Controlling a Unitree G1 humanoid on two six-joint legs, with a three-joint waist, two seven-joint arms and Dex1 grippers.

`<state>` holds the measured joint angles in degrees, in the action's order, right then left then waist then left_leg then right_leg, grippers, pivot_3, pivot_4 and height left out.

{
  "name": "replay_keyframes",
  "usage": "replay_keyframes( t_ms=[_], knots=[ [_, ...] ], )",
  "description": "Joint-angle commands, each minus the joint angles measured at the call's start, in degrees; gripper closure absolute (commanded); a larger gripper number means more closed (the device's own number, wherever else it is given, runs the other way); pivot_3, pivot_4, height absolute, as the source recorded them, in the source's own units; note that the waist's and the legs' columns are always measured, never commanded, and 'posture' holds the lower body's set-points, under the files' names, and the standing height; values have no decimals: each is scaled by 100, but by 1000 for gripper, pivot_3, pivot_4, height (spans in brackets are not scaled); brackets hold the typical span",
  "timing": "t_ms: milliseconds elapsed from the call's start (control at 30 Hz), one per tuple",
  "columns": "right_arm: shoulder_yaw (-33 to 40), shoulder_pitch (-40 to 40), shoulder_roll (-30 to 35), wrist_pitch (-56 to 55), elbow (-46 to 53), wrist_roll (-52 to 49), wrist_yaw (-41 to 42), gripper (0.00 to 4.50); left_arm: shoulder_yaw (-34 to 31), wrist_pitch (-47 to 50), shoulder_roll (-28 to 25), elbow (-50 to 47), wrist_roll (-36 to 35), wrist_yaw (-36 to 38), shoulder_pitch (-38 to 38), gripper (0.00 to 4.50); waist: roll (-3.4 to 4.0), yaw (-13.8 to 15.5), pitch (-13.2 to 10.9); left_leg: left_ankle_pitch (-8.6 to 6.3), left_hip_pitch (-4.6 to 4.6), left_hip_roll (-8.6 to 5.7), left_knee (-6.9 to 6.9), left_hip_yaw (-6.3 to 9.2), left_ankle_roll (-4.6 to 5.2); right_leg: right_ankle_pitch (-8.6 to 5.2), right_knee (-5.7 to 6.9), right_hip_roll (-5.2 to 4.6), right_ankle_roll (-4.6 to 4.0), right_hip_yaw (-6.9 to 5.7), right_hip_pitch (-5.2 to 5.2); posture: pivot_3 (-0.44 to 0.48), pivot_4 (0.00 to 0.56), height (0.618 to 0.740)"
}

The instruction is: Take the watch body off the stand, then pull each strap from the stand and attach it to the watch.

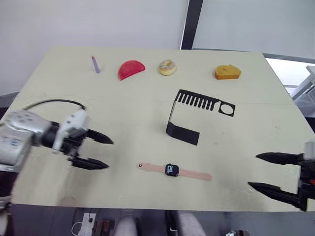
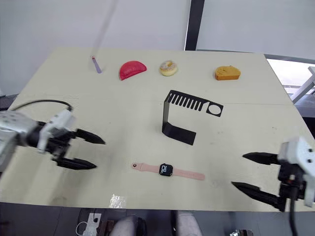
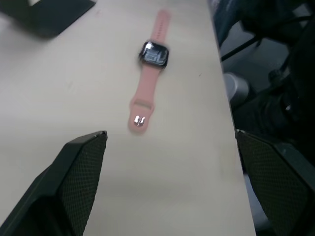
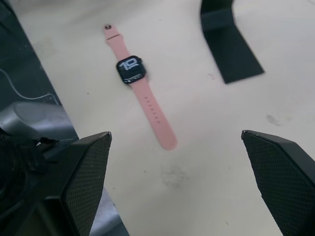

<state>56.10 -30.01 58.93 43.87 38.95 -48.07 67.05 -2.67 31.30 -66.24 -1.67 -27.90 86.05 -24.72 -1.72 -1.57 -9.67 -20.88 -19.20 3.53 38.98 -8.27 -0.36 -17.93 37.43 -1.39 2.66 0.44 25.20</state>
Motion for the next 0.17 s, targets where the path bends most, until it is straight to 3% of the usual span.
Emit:
replay_keyframes(
  t_ms=[33, 167],
  knots=[
    [345, -15, -48, -250, -371, 254, 305, 0, -430, -146, -245, 254, -208, 504, 93, 26, 0, 15, 0, -1, 0, -1, 0, 0, 2, 0, -2, -2, 1, -1, -1, 0, 150, 737],
    [420, -52, -22, -406, -679, 434, 622, 0, -659, -56, -185, 146, -455, 266, 219, 26, -1, 36, 0, -6, -5, -5, 1, 0, 7, 1, -5, -4, 4, -3, -2, 0, 150, 737]
  ],
)
